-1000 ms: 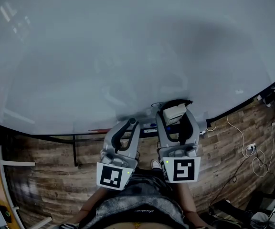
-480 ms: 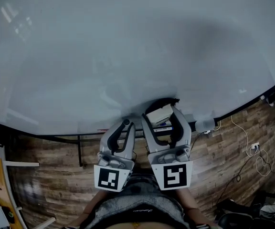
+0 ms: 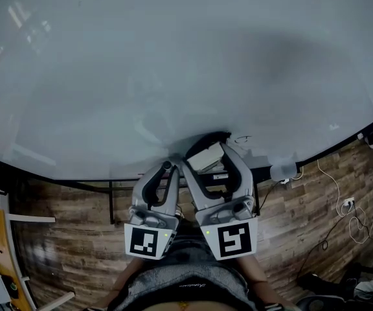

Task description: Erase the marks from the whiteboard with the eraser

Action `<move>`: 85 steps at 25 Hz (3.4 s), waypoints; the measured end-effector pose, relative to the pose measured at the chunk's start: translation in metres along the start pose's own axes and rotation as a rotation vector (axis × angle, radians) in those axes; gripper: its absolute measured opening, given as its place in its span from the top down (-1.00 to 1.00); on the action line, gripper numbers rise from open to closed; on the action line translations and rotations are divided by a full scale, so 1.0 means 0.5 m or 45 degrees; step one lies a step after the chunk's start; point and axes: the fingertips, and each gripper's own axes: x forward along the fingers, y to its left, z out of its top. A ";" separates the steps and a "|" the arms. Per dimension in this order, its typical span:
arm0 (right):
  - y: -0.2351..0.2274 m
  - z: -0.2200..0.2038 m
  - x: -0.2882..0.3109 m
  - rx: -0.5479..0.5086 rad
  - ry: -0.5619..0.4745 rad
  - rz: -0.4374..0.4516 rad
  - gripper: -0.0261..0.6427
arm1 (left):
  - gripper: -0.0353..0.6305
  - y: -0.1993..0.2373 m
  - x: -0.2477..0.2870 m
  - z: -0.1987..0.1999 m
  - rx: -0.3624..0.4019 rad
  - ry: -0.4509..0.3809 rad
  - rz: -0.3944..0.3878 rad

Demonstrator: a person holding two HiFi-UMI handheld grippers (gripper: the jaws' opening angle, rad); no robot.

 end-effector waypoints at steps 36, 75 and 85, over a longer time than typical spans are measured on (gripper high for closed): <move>-0.077 -0.088 -0.058 -0.024 0.139 -0.084 0.15 | 0.68 -0.047 0.001 -0.008 -0.013 0.006 0.040; -0.077 0.038 -0.030 -0.083 -0.060 -0.005 0.15 | 0.68 -0.048 -0.022 0.001 -0.012 -0.018 0.141; -0.076 -0.109 -0.056 -0.047 0.162 -0.014 0.15 | 0.68 -0.050 -0.016 -0.003 0.007 0.007 0.128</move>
